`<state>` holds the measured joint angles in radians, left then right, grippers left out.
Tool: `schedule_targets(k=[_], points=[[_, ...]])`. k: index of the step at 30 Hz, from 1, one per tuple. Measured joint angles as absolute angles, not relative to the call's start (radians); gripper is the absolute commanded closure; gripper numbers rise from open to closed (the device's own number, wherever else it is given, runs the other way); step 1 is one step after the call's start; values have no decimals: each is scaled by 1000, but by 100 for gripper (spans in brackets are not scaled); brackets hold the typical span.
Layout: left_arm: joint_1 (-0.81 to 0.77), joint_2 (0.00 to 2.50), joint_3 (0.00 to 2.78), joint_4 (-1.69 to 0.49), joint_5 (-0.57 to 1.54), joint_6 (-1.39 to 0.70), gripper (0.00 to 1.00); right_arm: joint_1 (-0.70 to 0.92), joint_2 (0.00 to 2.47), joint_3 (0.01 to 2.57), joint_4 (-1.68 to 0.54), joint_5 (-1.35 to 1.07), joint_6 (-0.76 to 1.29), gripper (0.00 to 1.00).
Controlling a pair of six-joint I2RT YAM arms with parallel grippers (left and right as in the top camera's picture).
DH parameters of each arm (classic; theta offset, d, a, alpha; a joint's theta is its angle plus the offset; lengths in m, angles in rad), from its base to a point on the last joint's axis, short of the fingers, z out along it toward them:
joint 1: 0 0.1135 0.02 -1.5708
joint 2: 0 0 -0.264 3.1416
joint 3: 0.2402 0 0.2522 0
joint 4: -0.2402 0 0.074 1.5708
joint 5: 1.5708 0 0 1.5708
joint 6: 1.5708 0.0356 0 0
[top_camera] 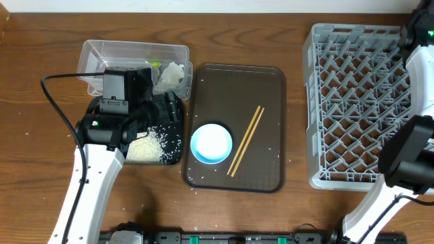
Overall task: Sort waste into correct bins and load items into the dishwasher rack
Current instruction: 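Carry the blue plate into the dish rack with the right gripper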
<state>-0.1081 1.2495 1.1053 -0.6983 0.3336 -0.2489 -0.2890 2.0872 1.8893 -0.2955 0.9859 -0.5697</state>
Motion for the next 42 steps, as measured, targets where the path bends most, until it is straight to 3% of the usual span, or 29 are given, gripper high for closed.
schedule_targets(k=[7,15,27,37,40,42], points=[[-108,1250,1106,-699,334,-249,26,-305,2087,1890,-321,892,-741,99],[-108,1250,1106,-699,334,-249,26,-305,2081,1890,-339,854,-799,99],[-108,1250,1105,-699,333,-249,27,-286,2038,1913,-642,856,-468,99],[-108,1250,1105,-699,334,-249,26,-245,2026,1915,-902,717,-209,72],[-108,1250,1106,-700,333,-249,26,-250,2026,1909,-915,663,-176,60],[-108,1250,1106,-700,334,-249,26,-248,2026,1906,-915,616,-159,46]])
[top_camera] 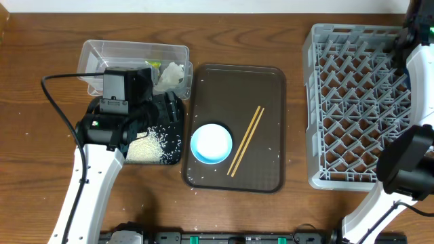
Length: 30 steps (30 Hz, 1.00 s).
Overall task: Sort waste into correct bins and load items into the dishwasher rack
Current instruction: 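Carry the blue plate into the dish rack with the right gripper, then move the right gripper to the light-blue bowl and grasp it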
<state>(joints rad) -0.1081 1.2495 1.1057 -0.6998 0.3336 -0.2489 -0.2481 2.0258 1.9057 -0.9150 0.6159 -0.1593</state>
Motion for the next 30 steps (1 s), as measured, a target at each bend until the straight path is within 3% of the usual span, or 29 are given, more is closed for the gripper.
schedule_targets(k=[2,4,16,30], points=[[-108,1250,1106,-700,334,-249,26,-247,2020,1898,-916,552,-150,31],[-108,1250,1106,-700,334,-249,26,-245,2003,1884,-916,473,-142,23],[-108,1250,1106,-700,333,-249,26,-172,1744,1884,-1011,-26,-138,29],[-108,1250,1105,-769,321,-247,26,222,1777,1741,-1031,-167,-124,28]])
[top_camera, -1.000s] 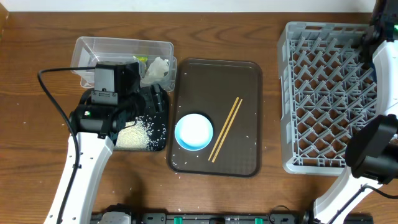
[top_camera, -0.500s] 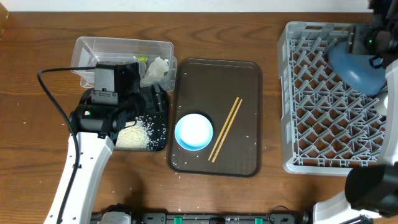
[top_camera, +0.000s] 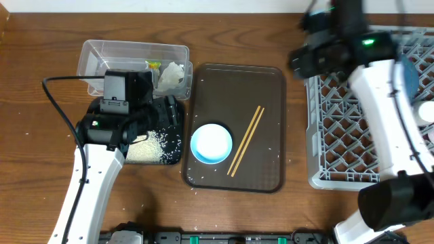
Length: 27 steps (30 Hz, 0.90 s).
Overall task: Sort waste into correct bins and load items into the dishwasher rack
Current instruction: 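Move the right gripper to the light-blue bowl and grasp it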
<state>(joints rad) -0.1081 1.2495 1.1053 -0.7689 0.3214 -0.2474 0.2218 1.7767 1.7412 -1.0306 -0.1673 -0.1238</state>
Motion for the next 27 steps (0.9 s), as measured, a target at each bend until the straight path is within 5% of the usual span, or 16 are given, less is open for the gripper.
schedule_targets(k=[12,23,25,27], points=[[-108,1256,1105,-871,221,-245,26,524,1797,1364,-803,-289,-68,35],[-108,1256,1105,-875,195,-245,26,660,1804,1175,-593,-213,90,59],[-108,1256,1105,-875,194,-245,26,665,1814,1160,-571,-194,110,67],[-108,1256,1105,-875,195,-245,26,666,1831,1154,-556,-179,132,89]])
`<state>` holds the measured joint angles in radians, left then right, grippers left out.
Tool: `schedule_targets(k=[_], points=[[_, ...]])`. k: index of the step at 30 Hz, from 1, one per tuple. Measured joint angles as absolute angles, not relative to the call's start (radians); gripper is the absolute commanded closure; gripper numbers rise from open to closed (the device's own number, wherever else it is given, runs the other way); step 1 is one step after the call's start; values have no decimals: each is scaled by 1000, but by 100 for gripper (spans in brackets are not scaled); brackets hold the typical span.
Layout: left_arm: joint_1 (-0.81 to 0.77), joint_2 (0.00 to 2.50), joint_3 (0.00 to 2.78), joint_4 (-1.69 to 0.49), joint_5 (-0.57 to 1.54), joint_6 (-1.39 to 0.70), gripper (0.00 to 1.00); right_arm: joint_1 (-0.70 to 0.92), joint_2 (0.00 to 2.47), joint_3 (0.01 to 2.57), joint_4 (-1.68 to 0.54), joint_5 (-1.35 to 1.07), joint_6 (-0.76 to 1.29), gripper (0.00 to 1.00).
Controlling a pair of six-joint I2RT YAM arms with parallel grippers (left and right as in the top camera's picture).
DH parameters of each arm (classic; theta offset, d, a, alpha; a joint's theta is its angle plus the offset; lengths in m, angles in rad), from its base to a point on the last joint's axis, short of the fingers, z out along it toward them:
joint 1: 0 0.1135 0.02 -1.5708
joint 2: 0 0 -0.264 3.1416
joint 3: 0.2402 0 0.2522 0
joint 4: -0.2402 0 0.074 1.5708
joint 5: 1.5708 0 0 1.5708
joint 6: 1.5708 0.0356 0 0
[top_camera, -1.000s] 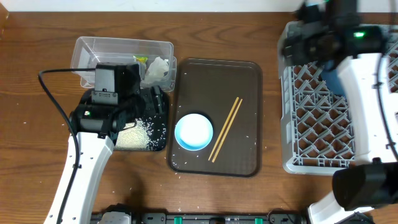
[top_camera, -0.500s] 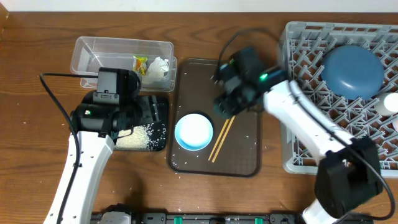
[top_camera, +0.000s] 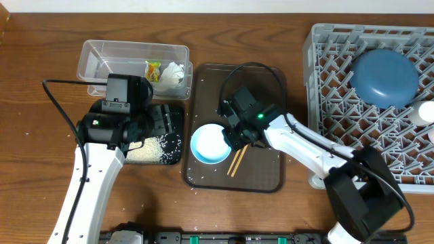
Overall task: Sort waste into correct bins and load items into the dishwasher rack
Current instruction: 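Move the right gripper to the light-blue bowl and grasp it, then lift the light-blue bowl and set it in the dish rack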
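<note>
On the brown tray [top_camera: 268, 179] sits a small light-blue bowl [top_camera: 209, 145]. Beside it lie wooden chopsticks [top_camera: 236, 163], their upper length hidden under my right arm. My right gripper [top_camera: 234, 135] hovers at the bowl's right rim, over the chopsticks; its fingers cannot be made out. My left gripper [top_camera: 146, 125] hangs over the black tray [top_camera: 169, 152] of spilled rice [top_camera: 150, 144], with its jaws hidden by the wrist. The grey dishwasher rack [top_camera: 325, 88] holds a big blue bowl [top_camera: 384, 76] and a white cup [top_camera: 427, 112].
A clear plastic bin [top_camera: 108, 55] at the back left holds crumpled white paper [top_camera: 175, 73] and a yellow wrapper [top_camera: 153, 68]. Rice grains dot the brown tray's front and the table at the left. My right arm crosses from the front right toward the tray.
My right arm was over the rack's back-left corner; now it reaches low over the brown tray at the bowl and chopsticks. The left wrist has shifted slightly forward. The blue bowl shows fully.
At first my right arm stood at the far right edge and the rack showed no dishes. Later it hung over the rack's left side, with a blue bowl and white cup partly visible. Now it is over the tray. The left arm stayed at the rice tray.
</note>
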<state>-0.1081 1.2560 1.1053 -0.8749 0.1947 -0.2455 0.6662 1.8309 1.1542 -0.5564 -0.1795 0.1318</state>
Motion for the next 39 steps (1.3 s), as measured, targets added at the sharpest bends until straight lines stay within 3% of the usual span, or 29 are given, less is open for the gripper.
schedule_targets(k=[2,10,15,24,32,39], points=[[-108,1256,1105,-875,195,-245,26,666,1847,1151,-547,-173,150,99],[-108,1256,1105,-875,195,-245,26,653,1850,1174,-505,-91,179,99],[-108,1256,1105,-875,195,-245,26,564,1787,1267,-495,128,141,99],[-108,1256,1105,-874,194,-245,26,353,1634,1328,-296,585,-69,99],[-108,1256,1105,-869,194,-245,26,168,1692,1328,-81,963,-266,99],[-108,1256,1105,-868,194,-245,26,64,1813,1328,110,1109,-403,99]])
